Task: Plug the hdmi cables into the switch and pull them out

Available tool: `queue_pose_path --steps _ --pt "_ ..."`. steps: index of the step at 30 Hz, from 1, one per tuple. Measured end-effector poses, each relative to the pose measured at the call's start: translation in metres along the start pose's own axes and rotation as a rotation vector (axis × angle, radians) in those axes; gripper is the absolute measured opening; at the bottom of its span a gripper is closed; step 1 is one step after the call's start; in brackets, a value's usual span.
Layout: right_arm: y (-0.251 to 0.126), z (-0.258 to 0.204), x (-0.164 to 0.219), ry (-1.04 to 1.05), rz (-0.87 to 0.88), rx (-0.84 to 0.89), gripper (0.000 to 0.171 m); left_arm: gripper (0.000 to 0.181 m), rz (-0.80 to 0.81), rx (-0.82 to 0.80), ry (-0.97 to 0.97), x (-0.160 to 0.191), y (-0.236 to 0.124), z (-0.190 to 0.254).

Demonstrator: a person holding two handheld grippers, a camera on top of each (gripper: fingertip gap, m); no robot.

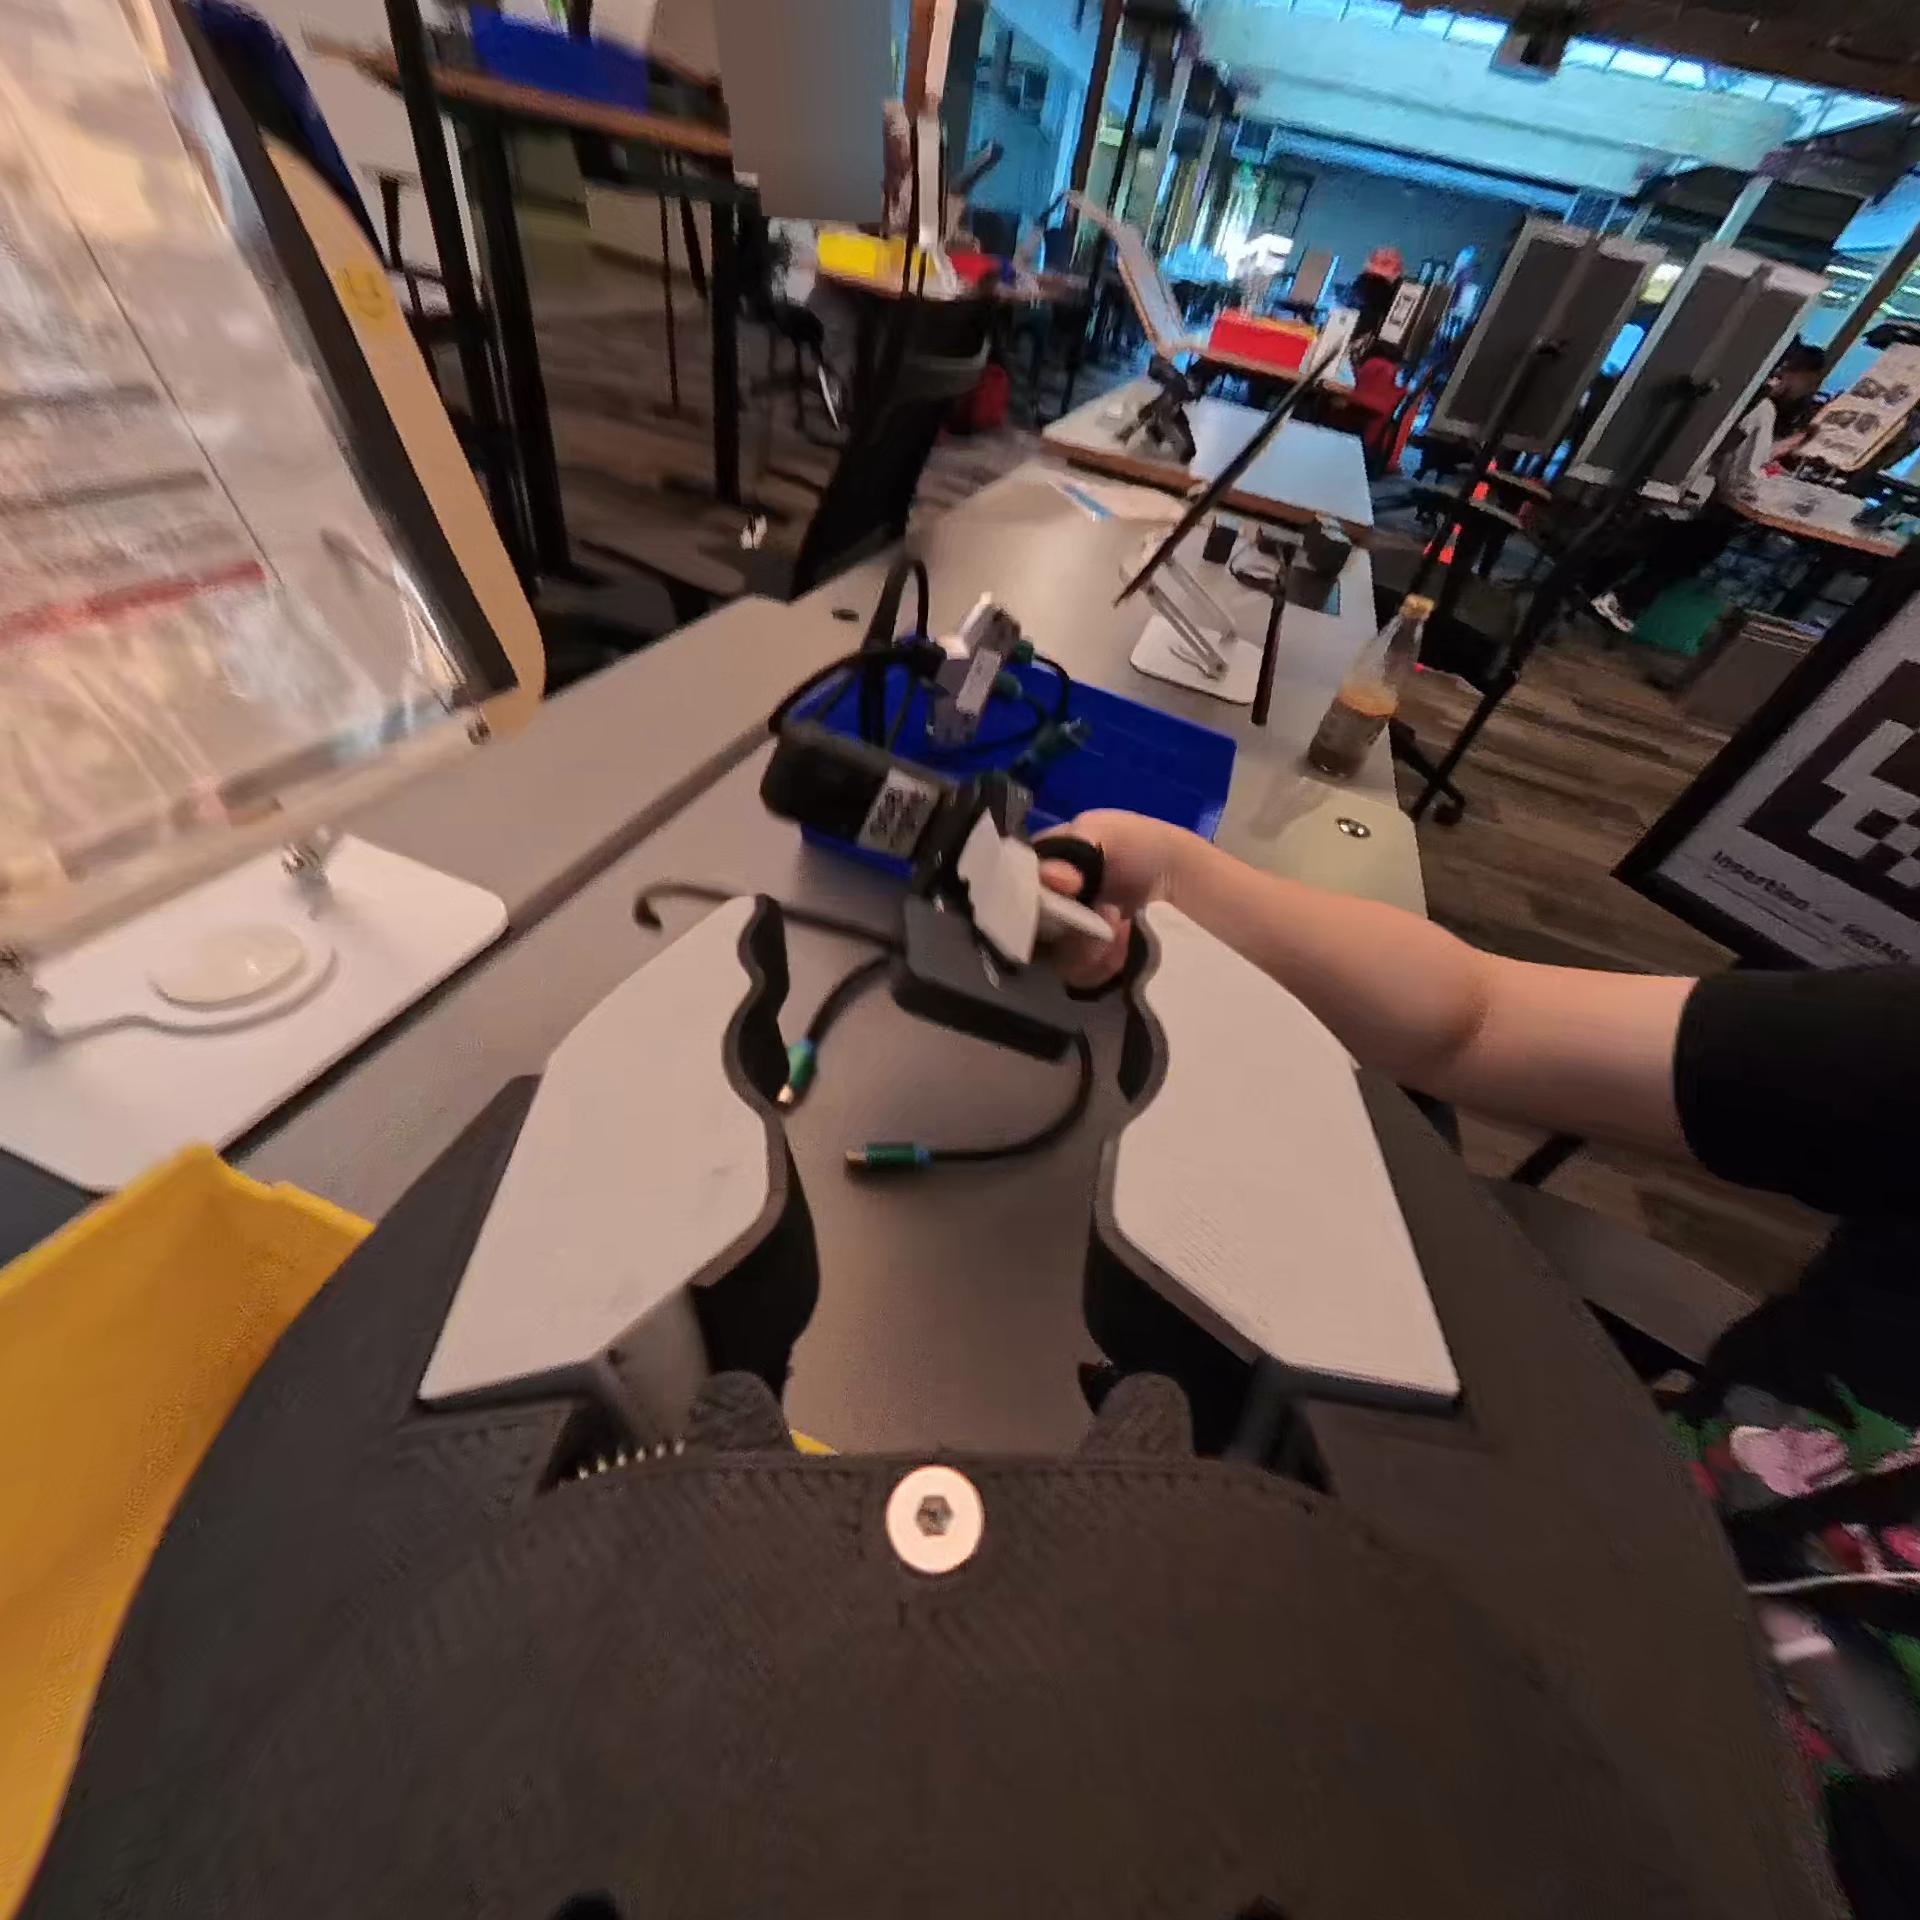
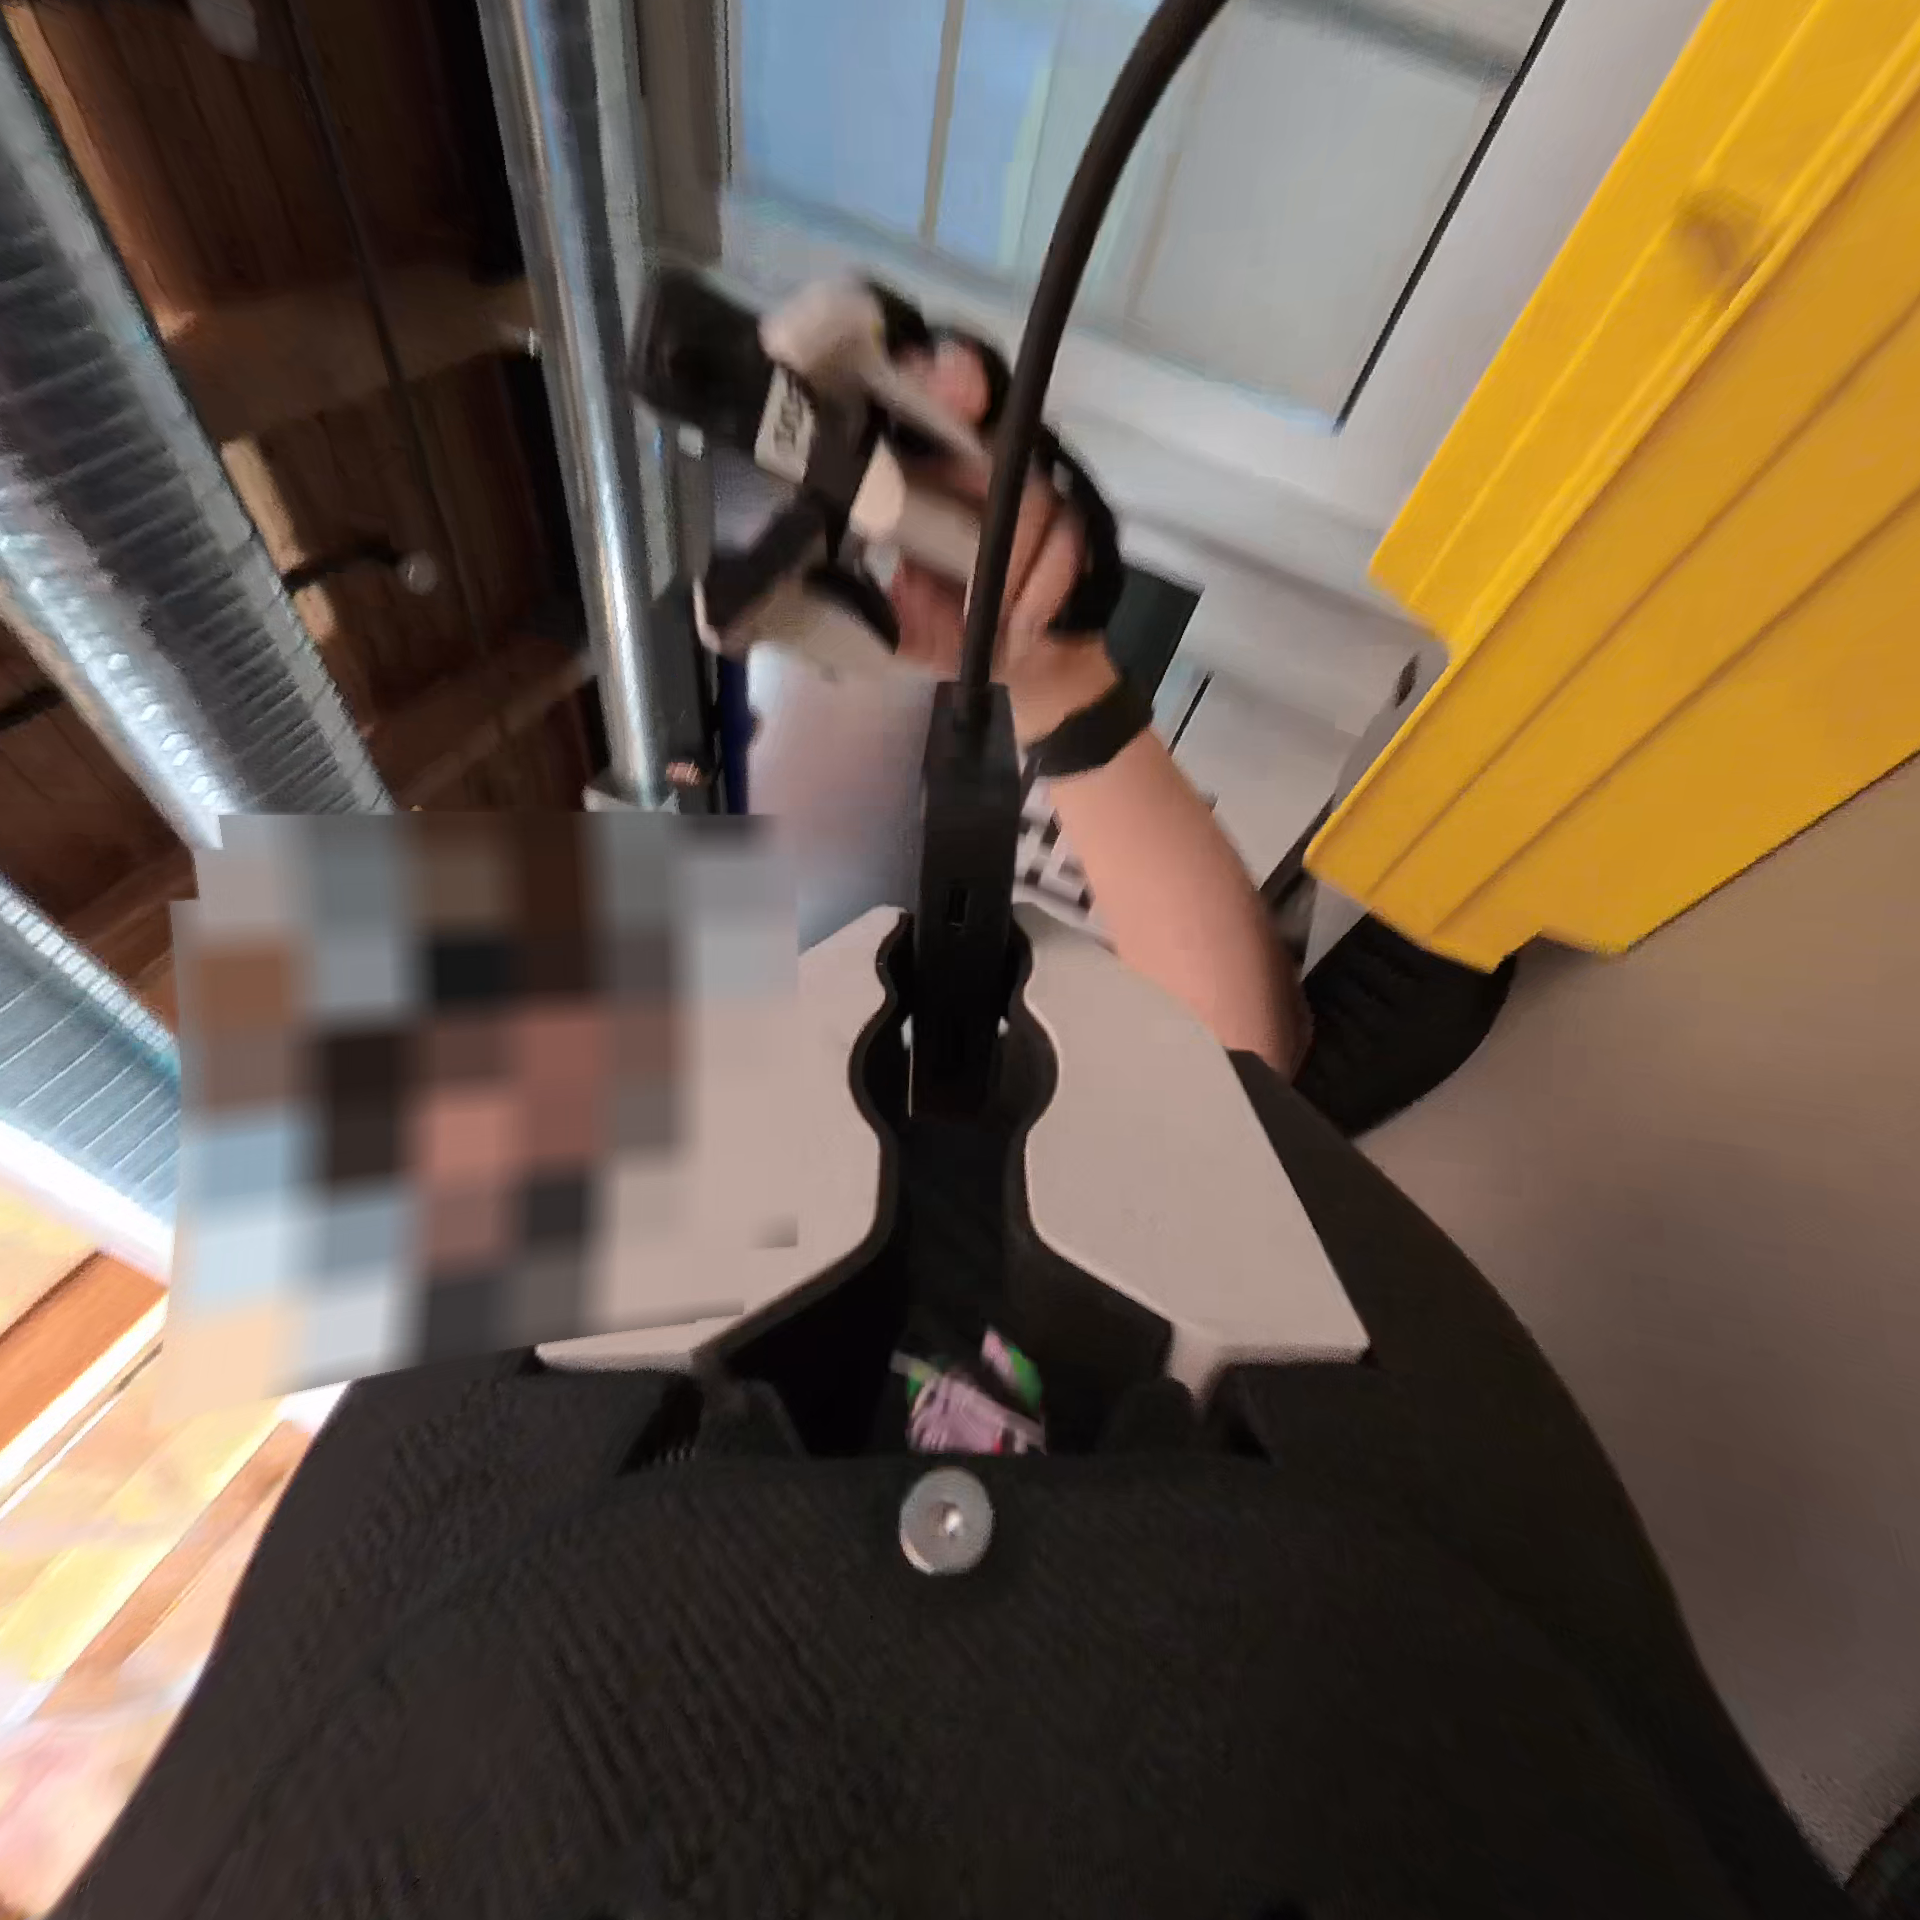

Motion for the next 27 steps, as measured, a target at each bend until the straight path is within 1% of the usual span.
queue_pose_path --steps 1,3,5,8,10,11,15,17,18,19,20,22,24,25,27 --pt "-0.002 -0.001 -0.01 -0.036 0.059 0.018 0.015 0.062 -0.032 -0.009 -0.033 0.005 0.004 -0.003" --pt "-0.007 -0.01 -0.031 -0.158 0.196 0.051 0.015 0.066 -0.048 -0.06 -0.076 0.01 0.014 -0.015" --pt "-0.011 -0.023 -0.045 -0.301 0.306 0.108 0.015 0.066 -0.005 -0.082 -0.13 0.006 0.025 -0.023" --pt "-0.022 -0.051 -0.064 -0.494 0.545 0.139 0.014 0.063 0.129 -0.01 -0.233 -0.007 0.048 -0.023" --pt "-0.026 -0.064 -0.066 -0.553 0.642 0.131 0.014 0.064 0.199 0.041 -0.272 -0.011 0.065 -0.02" --pt "-0.026 -0.068 -0.066 -0.574 0.658 0.129 0.014 0.063 0.23 0.064 -0.271 -0.012 0.074 -0.017" --pt "-0.018 -0.07 -0.061 -0.682 0.681 0.173 0.014 0.064 0.33 0.113 -0.281 -0.012 0.101 -0.008" --pt "-0.012 -0.072 -0.058 -0.77 0.676 0.207 0.015 0.059 0.357 0.15 -0.305 -0.01 0.107 -0.005" --pt "-0.011 -0.074 -0.057 -0.816 0.682 0.225 0.015 0.053 0.355 0.169 -0.317 -0.007 0.11 -0.004" --pt "-0.009 -0.077 -0.056 -0.866 0.688 0.242 0.015 0.042 0.34 0.201 -0.325 -0.004 0.113 -0.001" --pt "-0.008 -0.077 -0.056 -0.905 0.688 0.276 0.014 0.017 0.35 0.269 -0.329 -0.005 0.111 0.005" --pt "-0.001 -0.074 -0.053 -0.98 0.597 0.343 0.018 0.013 0.375 0.356 -0.353 -0.01 0.104 0.01" --pt "0.002 -0.071 -0.052 -1.096 0.492 0.474 0.022 0.013 0.36 0.384 -0.386 -0.012 0.097 0.007" --pt "0.0 -0.072 -0.053 -1.174 0.467 0.557 0.03 0.013 0.363 0.399 -0.422 -0.014 0.091 0.004" --pt "-0.002 -0.078 -0.051 -1.377 0.391 0.707 0.033 0.013 0.394 0.434 -0.534 -0.019 0.076 -0.007"
Point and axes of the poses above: each gripper's, where its closed fingertips meet, y out along the fingers, x out of its underside, z = x × y across the jaws, the point moved 1 cm from there along -y, back along the fingers, and after that the axes turned 9 degrees about -y, right-handed, at the moved point
